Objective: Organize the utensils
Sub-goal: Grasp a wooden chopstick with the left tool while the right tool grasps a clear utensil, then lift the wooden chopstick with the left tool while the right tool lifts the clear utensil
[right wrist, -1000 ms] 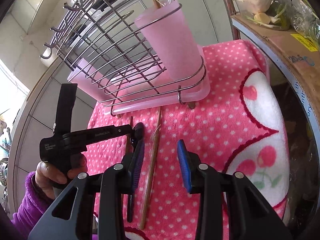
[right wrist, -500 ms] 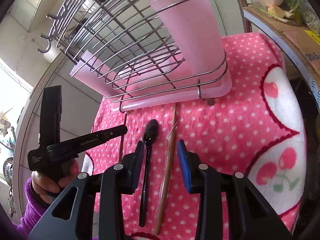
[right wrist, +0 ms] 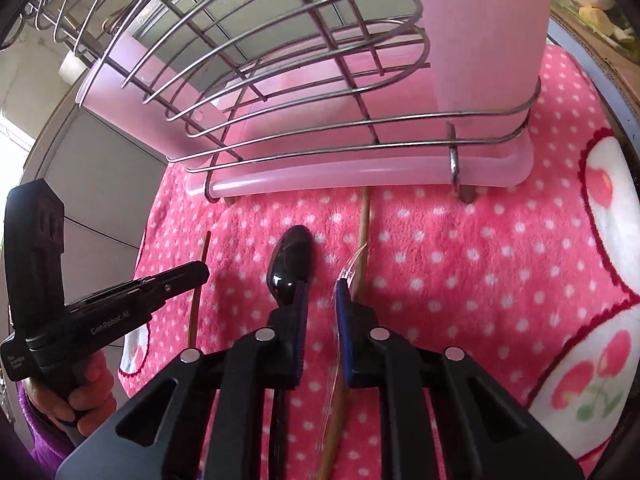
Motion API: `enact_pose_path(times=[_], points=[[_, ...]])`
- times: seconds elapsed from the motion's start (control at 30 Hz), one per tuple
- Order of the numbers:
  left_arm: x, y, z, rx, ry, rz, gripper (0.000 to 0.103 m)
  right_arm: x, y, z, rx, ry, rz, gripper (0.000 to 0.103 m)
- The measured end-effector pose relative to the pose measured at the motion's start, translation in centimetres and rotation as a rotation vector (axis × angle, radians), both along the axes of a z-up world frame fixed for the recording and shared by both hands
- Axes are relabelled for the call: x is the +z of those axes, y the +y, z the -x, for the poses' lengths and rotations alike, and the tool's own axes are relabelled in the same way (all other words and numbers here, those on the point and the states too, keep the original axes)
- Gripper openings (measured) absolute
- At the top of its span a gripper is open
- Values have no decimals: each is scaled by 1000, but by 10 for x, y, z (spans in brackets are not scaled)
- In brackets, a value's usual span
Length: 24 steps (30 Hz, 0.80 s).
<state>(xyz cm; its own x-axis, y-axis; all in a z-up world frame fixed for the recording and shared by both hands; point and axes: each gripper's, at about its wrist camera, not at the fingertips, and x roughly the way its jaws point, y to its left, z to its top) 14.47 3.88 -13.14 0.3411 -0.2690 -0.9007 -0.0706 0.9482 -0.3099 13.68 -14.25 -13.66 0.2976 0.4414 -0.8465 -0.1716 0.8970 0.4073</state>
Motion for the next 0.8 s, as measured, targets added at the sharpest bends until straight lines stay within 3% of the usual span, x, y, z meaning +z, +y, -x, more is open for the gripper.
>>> enact_pose_path(times=[0.33,0.4,0.6,0.8], points=[[-12,5,-2,14,22,17,5,-16,11,-8,-18,16,68,12],[-12,4,-2,14,21,17,5,-15,10,-7,-18,6,65,6],[4,10,7,25,-27,40,5,3,-12,7,-43,-32,-44,5],[38,19,28,41,-143,83,5,31,-32,29,-65,-130,-121,4]])
